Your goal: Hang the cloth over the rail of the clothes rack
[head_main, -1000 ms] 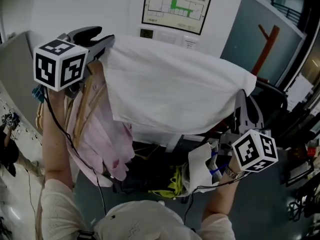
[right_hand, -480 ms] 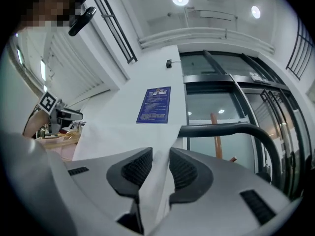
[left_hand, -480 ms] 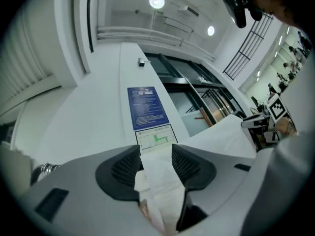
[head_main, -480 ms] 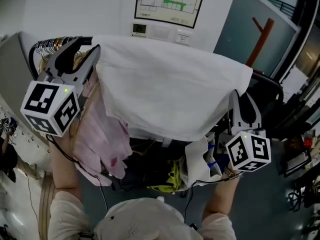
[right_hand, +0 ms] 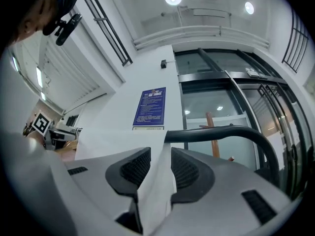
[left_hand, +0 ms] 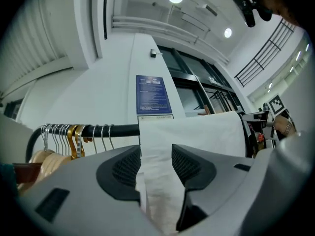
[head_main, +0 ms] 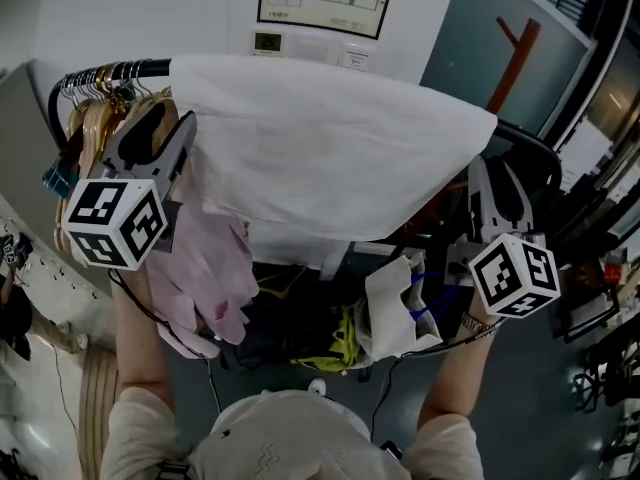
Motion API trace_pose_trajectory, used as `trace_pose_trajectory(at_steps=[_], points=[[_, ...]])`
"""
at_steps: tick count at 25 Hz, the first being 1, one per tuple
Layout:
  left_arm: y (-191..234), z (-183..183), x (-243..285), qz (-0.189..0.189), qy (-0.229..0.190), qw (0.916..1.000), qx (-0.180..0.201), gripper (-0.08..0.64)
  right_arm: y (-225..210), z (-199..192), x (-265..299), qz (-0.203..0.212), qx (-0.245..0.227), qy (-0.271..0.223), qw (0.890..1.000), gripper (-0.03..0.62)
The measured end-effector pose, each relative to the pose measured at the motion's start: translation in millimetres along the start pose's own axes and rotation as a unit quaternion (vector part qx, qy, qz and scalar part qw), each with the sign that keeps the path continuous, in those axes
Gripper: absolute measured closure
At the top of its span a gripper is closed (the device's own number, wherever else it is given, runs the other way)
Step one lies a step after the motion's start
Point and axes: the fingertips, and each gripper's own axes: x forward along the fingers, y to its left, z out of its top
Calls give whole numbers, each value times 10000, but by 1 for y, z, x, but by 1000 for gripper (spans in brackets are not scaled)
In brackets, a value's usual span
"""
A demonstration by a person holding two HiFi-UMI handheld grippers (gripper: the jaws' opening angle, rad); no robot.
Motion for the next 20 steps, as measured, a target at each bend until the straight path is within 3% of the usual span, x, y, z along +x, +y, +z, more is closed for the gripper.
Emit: trace_pose_trajectory(at_steps=[3, 5, 7, 14, 20], points=[[-3, -3, 12, -261, 90, 9992, -305, 368, 3, 3, 19, 276, 47, 135, 9995, 474], [-10, 0, 16, -391, 88, 9987, -301, 370, 7, 4, 27, 481, 48, 228, 9986, 477], [-18, 7, 16, -441, 5, 9987, -258, 370, 7, 9, 28, 547, 120, 202, 9982, 553], [-30, 17, 20, -336, -143, 9991, -211, 383, -6, 38, 30, 191, -238, 64, 9995, 572], [-29, 13, 26, -189, -118, 9995, -234, 383, -15, 22, 21, 39, -345, 44, 9994, 571]])
